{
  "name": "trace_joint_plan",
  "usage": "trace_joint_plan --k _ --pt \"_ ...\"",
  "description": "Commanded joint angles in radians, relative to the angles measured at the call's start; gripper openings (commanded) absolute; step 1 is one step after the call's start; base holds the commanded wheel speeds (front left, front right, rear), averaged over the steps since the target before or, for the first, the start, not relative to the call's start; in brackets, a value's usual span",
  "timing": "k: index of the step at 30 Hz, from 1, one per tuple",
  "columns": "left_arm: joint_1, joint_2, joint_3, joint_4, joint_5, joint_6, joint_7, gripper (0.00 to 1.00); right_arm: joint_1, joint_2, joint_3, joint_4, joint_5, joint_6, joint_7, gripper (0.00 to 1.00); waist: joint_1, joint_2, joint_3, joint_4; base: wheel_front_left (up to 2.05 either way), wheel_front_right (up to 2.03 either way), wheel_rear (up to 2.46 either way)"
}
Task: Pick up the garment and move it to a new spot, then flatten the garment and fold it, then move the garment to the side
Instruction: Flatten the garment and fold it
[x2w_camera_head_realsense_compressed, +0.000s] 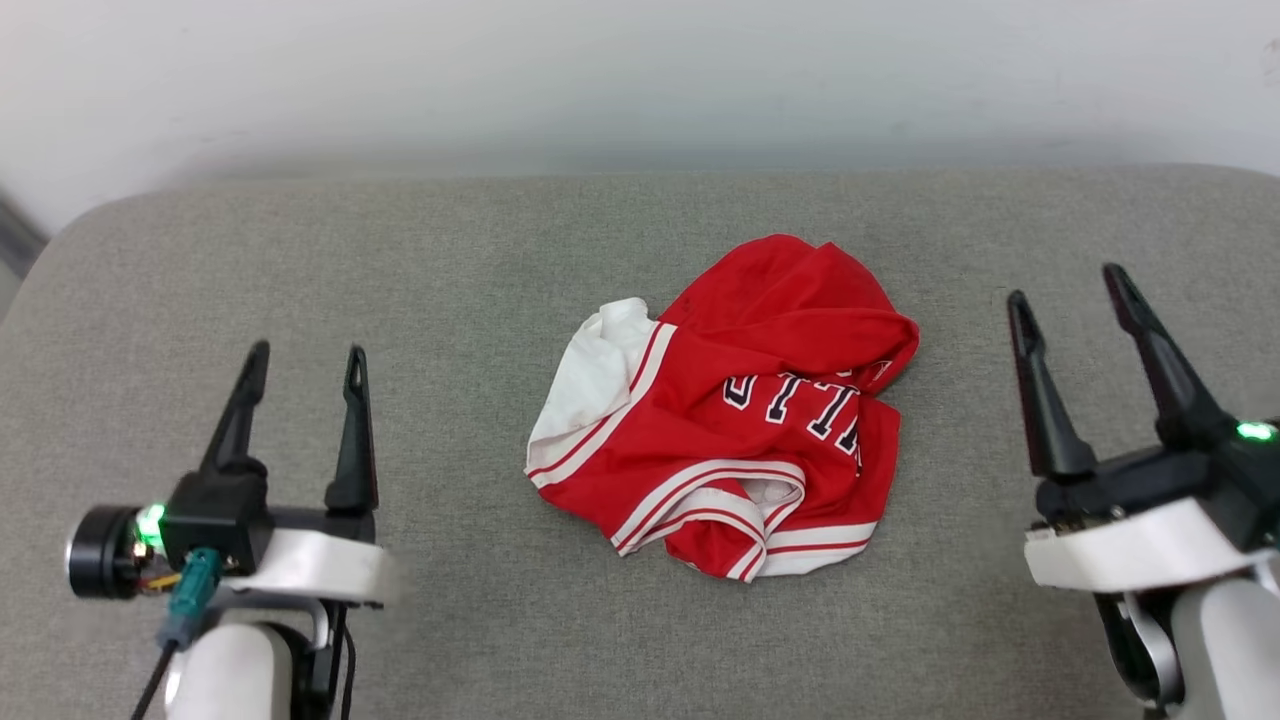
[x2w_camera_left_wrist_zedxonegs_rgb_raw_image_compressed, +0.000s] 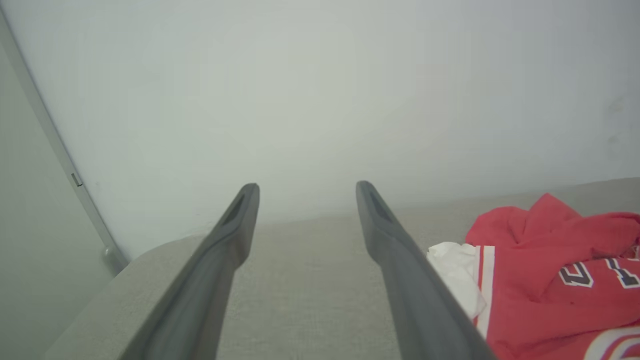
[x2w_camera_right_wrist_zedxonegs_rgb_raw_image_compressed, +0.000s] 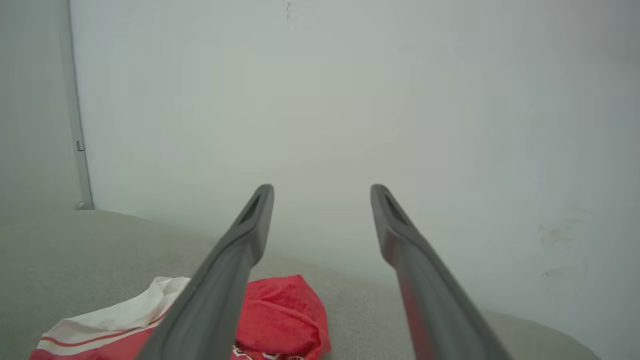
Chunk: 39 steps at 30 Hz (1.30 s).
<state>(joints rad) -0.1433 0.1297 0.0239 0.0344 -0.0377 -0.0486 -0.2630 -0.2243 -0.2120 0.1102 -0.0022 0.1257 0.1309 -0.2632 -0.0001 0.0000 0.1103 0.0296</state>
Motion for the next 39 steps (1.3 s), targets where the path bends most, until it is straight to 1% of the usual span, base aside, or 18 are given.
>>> trace_joint_plan --k 1,4,7,10,12,14,17,21,24,26,29,30,35,39 --pt "-0.034 0.010 0.001 -0.005 0.007 -0.007 -0.003 1.00 0.038 0.022 -0.029 -0.038 -0.015 0.000 -0.002 1.00 0.0001 0.0000 -0.001 -0.001 0.00 0.00 0.00" --pt "-0.080 0.040 -0.016 0.019 0.018 -0.028 -0.003 1.00 0.110 0.062 -0.084 -0.097 -0.034 0.000 -0.002 1.00 0.0001 0.0000 -0.002 -0.002 0.00 0.00 0.00" --pt "-0.156 0.080 -0.046 0.063 0.011 -0.053 0.015 1.00 0.163 0.092 -0.114 -0.130 -0.047 0.000 -0.002 1.00 0.0001 0.0000 -0.002 -0.007 0.00 0.00 0.00" --pt "-0.233 0.130 -0.094 0.097 -0.016 -0.074 0.111 1.00 0.197 0.110 -0.127 -0.153 -0.064 0.000 -0.002 1.00 0.0001 0.0000 0.004 -0.015 0.00 0.00 0.00" --pt "-0.289 0.166 -0.142 0.107 -0.048 -0.080 0.201 1.00 0.210 0.121 -0.135 -0.164 -0.066 0.000 -0.002 1.00 0.0001 0.0000 0.011 -0.021 0.00 0.00 0.00" --pt "-0.340 0.212 -0.233 0.112 -0.108 -0.080 0.306 1.00 0.215 0.129 -0.141 -0.173 -0.068 0.000 -0.002 1.00 0.0001 0.0000 0.020 -0.027 0.00 0.00 0.00" --pt "-0.430 0.300 -0.372 0.101 -0.223 -0.079 0.457 1.00 0.208 0.136 -0.143 -0.182 -0.075 0.000 -0.002 1.00 0.0001 0.0000 0.040 -0.036 0.00 0.00 0.00" --pt "-0.545 0.381 -0.553 0.093 -0.404 -0.080 0.659 1.00 0.186 0.141 -0.132 -0.189 -0.087 0.000 -0.002 1.00 0.0001 0.0000 0.070 -0.047 0.00 0.00 0.00" --pt "-0.633 0.427 -0.678 0.094 -0.535 -0.080 0.800 1.00 0.167 0.142 -0.116 -0.186 -0.092 0.000 -0.002 1.00 0.0001 0.0000 0.098 -0.057 0.00 0.00 0.00" --pt "-0.689 0.449 -0.751 0.098 -0.605 -0.080 0.874 1.00 0.153 0.140 -0.104 -0.185 -0.098 0.000 -0.002 1.00 0.0001 0.0000 0.119 -0.065 0.00 0.00 0.00" --pt "-0.758 0.469 -0.842 0.126 -0.703 -0.080 0.962 1.00 0.130 0.138 -0.085 -0.185 -0.104 0.000 -0.002 1.00 0.0001 0.0000 0.153 -0.082 0.00 0.00 0.00" --pt "-0.758 0.469 -0.842 0.126 -0.703 -0.080 0.962 1.00 0.130 0.138 -0.085 -0.185 -0.104 0.000 -0.002 1.00 0.0001 0.0000 0.153 -0.082 0.00 0.00 0.00" --pt "-0.834 0.502 -1.003 0.180 -0.804 -0.080 1.077 1.00 0.097 0.138 -0.063 -0.181 -0.112 0.000 -0.002 1.00 0.0001 0.0000 0.202 -0.117 0.00 0.00 0.00" --pt "-0.858 0.530 -1.113 0.228 -0.843 -0.080 1.106 1.00 0.084 0.142 -0.062 -0.179 -0.112 0.000 -0.002 1.00 0.0001 0.0000 0.231 -0.144 0.00 0.00 0.00"
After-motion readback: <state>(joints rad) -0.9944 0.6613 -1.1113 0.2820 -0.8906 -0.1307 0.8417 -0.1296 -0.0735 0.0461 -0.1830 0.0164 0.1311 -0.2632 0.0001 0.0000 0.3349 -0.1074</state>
